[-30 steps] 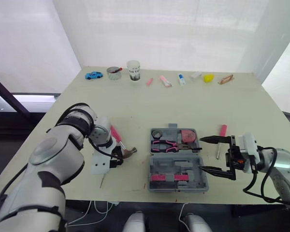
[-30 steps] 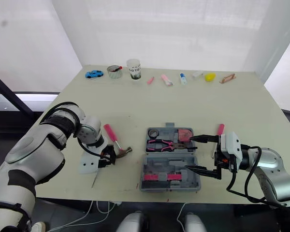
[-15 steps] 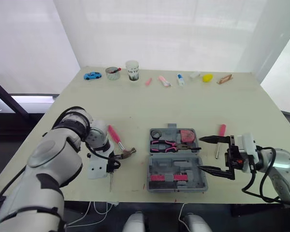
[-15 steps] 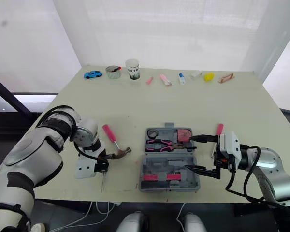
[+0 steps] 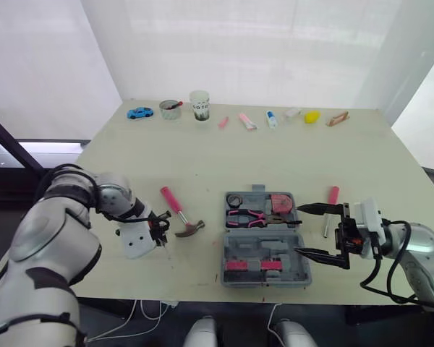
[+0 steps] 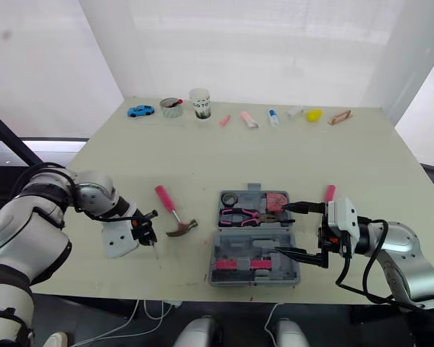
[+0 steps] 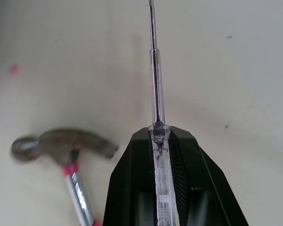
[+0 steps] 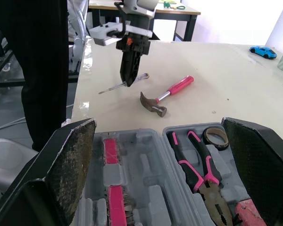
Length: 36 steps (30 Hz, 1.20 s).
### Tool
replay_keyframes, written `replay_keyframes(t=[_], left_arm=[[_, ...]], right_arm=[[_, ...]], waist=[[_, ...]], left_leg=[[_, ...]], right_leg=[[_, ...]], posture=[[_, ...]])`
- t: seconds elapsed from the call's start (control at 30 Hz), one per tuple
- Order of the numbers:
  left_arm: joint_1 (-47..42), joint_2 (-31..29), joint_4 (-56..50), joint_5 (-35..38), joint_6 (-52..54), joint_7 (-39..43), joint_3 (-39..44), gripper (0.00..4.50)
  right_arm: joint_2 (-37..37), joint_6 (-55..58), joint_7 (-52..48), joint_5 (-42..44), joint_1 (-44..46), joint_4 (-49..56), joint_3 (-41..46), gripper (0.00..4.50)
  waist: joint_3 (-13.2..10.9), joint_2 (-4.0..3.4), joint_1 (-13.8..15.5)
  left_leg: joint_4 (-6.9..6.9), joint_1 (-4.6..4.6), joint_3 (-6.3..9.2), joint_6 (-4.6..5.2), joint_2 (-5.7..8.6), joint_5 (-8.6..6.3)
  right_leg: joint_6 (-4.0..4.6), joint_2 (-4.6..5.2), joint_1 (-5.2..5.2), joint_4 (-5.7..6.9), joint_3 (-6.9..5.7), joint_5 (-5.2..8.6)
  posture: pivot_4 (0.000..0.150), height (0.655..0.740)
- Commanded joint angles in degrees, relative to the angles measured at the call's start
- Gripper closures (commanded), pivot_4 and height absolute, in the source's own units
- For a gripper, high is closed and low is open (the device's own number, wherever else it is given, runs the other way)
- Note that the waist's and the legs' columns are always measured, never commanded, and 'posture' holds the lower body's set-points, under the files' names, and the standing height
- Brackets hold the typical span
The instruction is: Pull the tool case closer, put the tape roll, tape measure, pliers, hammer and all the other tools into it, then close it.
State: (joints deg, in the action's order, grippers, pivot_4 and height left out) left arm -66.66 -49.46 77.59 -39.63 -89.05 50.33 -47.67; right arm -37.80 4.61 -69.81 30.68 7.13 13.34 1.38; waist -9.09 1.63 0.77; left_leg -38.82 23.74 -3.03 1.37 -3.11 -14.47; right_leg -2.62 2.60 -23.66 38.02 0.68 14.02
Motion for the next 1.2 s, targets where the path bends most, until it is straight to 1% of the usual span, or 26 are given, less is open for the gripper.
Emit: replay_keyframes(t=[0.03,0.07,0.1,0.17,0.23,0.27,0.3,0.33,0.37,0.43,0.5,0.53,0.63,0.77,0.83,0.97,1.2], left_arm=[[2.6,-2.5,1.9,10.7,2.6,7.9,6.2,4.47],[4.9,-3.3,-1.1,15.8,5.4,11.3,7.7,4.47],[8.9,-5.2,-8.1,23.4,11.3,15.5,9.0,4.47],[15.9,-8.9,-21.6,34.5,22.1,20.8,11.1,4.47],[24.0,-13.5,-36.1,43.5,34.4,23.2,13.6,4.47],[28.6,-15.9,-43.6,48.3,41.6,23.1,15.3,4.47],[33.7,-18.6,-51.6,53.2,49.5,21.7,17.3,4.47],[38.1,-20.9,-58.2,56.5,56.1,19.9,19.5,4.47],[41.8,-22.6,-63.4,58.5,61.3,17.8,21.8,4.47],[48.7,-25.2,-72.1,61.8,70.7,13.2,27.0,4.47],[56.1,-26.4,-79.5,65.5,80.0,7.4,33.2,4.47],[58.8,-26.5,-82.3,66.3,83.4,5.4,35.8,4.47],[66.0,-24.3,-91.0,70.7,97.1,-2.8,43.9,4.47],[69.4,-20.3,-97.8,75.6,111.6,-10.9,50.8,4.47],[69.4,-16.3,-100.3,80.5,121.1,-17.9,54.9,4.47],[68.4,-9.1,-103.3,87.4,135.5,-29.2,60.8,4.47],[66.3,0.9,-103.4,95.2,151.8,-42.9,69.1,4.47]], right_arm=[[0.2,-0.9,0.0,0.6,-0.4,1.8,0.7,0.00],[0.3,-0.9,0.0,0.6,-0.5,1.8,0.6,0.00],[0.3,-0.9,-0.1,0.7,-0.5,1.7,0.6,0.00],[0.2,-0.9,-0.4,0.8,-0.3,1.4,0.6,0.00],[0.1,-1.0,-0.8,0.9,0.1,0.9,0.5,0.00],[0.1,-1.0,-1.0,0.8,0.5,0.5,0.4,0.00],[0.1,-1.1,-1.3,0.8,1.1,-0.1,0.2,0.00],[0.2,-1.2,-1.5,0.7,1.4,-0.5,0.1,0.00],[0.3,-1.3,-1.7,0.6,1.7,-0.8,0.0,0.00],[0.5,-1.5,-2.1,0.6,1.9,-1.1,-0.3,0.00],[0.8,-1.7,-2.4,0.4,2.2,-1.6,-0.4,0.00],[0.9,-1.8,-2.5,0.4,2.3,-1.8,-0.5,0.00],[1.2,-2.1,-2.9,0.2,2.8,-2.6,-0.6,0.00],[1.4,-2.4,-3.0,0.1,3.2,-3.2,-0.5,0.00],[1.4,-2.6,-3.2,0.1,3.2,-3.5,-0.4,0.00],[1.5,-3.0,-3.5,0.0,3.5,-4.3,-0.3,0.00],[1.5,-3.4,-4.0,-0.2,4.0,-5.0,-0.4,0.00]], waist=[[0.0,0.00,-0.1],[0.0,0.00,-0.1],[0.0,-0.02,-0.1],[0.0,-0.05,-0.3],[0.0,-0.04,-0.1],[0.0,-0.06,-0.2],[0.0,-0.07,-0.4],[0.0,-0.07,-0.6],[0.0,-0.11,-1.0],[0.0,-0.12,-0.7],[0.0,-0.13,-0.7],[-0.1,-0.15,-0.6],[-0.1,-0.18,-0.4],[-0.1,-0.20,-0.1],[-0.1,-0.20,-0.1],[-0.1,-0.18,-0.1],[-0.1,-0.16,-0.2]], left_leg=[[0.00,-0.01,-0.01,0.00,0.00,0.00],[0.00,-0.01,-0.01,0.00,-0.01,0.00],[0.00,-0.01,-0.01,0.00,-0.01,0.00],[0.00,-0.04,-0.06,0.00,-0.05,0.00],[-0.02,-0.02,-0.04,-0.01,-0.12,0.00],[-0.06,-0.01,-0.01,-0.01,-0.13,0.00],[-0.08,-0.01,-0.01,-0.01,-0.15,0.00],[-0.08,-0.03,-0.04,-0.01,-0.16,0.00],[-0.08,-0.04,-0.04,-0.01,-0.17,0.00],[-0.09,-0.09,0.19,-0.01,-0.26,0.00],[-0.14,-0.12,0.12,-0.01,-0.15,0.01],[-0.21,-0.13,0.12,-0.01,-0.15,0.01],[-0.32,-0.21,0.07,-0.02,-0.13,0.02],[-0.36,-0.39,-0.10,-0.04,-0.14,0.03],[-0.36,-0.50,-0.20,-0.04,-0.13,0.03],[-0.31,-0.76,-0.40,-0.04,-0.14,0.03],[-0.27,-0.85,-0.51,-0.04,-0.13,0.03]], right_leg=[[0.00,0.00,0.00,0.01,0.01,0.00],[0.00,0.00,0.00,0.02,0.00,0.00],[0.00,0.00,0.00,0.03,0.00,0.00],[0.00,0.00,-0.01,0.06,0.05,0.00],[0.01,0.00,-0.02,0.09,0.01,0.00],[0.01,0.00,-0.02,0.11,0.00,0.00],[0.02,0.01,-0.02,0.13,0.02,0.00],[0.02,0.01,-0.02,0.14,0.06,0.00],[0.01,0.02,-0.02,0.15,0.07,0.00],[0.01,0.07,0.00,0.22,0.06,0.00],[0.02,0.04,0.05,0.29,-0.06,0.01],[0.03,0.04,0.05,0.41,-0.05,0.02],[0.08,0.03,0.06,0.58,-0.04,0.08],[0.03,0.02,0.09,0.74,0.12,0.27],[0.03,0.02,0.12,0.79,0.22,0.27],[0.02,0.03,0.23,0.82,0.44,0.26],[0.22,0.02,0.23,0.84,0.58,0.15]], posture=[[0.150,0.7400],[0.150,0.7400],[0.150,0.7400],[0.150,0.7400],[0.150,0.7400],[0.150,0.7400],[0.150,0.7400],[0.150,0.7400],[0.150,0.7400],[0.150,0.7400],[0.150,0.7400],[0.150,0.7400],[0.150,0.7400],[0.150,0.7400],[0.150,0.7400],[0.150,0.7400],[0.150,0.7400]])
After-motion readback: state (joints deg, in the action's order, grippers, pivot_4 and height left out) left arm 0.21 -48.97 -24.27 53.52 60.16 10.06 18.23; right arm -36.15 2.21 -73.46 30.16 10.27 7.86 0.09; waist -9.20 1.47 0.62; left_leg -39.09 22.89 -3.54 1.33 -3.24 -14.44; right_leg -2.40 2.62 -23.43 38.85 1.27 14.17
